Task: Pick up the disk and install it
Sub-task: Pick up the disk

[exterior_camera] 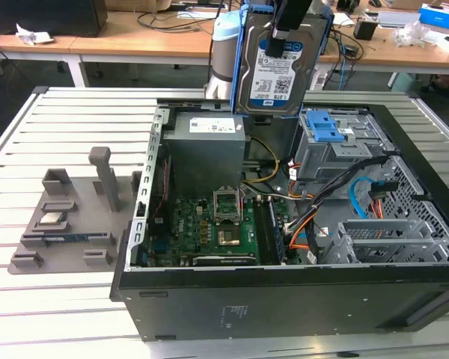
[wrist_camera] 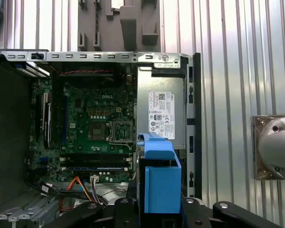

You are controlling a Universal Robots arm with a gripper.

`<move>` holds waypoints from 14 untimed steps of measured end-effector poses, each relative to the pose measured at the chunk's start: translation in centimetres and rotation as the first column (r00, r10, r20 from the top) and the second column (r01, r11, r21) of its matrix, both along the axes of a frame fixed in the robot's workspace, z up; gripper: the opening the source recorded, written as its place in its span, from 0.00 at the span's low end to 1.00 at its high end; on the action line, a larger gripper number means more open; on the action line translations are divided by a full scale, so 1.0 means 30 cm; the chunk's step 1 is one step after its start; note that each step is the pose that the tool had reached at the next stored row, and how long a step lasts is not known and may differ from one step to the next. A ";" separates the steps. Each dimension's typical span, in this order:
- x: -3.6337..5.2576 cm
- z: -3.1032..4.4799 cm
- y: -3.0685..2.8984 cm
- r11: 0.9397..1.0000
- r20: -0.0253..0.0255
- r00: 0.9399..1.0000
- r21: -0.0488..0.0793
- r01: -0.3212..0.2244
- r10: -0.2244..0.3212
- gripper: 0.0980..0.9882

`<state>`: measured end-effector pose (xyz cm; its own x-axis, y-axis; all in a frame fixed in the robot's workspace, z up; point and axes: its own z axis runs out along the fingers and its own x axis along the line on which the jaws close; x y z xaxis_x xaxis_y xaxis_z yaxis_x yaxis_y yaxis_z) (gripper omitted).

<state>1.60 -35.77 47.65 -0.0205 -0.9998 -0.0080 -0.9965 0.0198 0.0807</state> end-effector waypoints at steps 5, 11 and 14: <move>0.002 -0.030 -0.001 1.000 0.000 1.000 0.000 0.000 0.000 0.30; 0.003 -0.059 -0.019 1.000 0.000 1.000 -0.001 0.000 0.000 0.30; 0.003 -0.060 -0.065 1.000 0.000 1.000 -0.005 0.000 0.000 0.30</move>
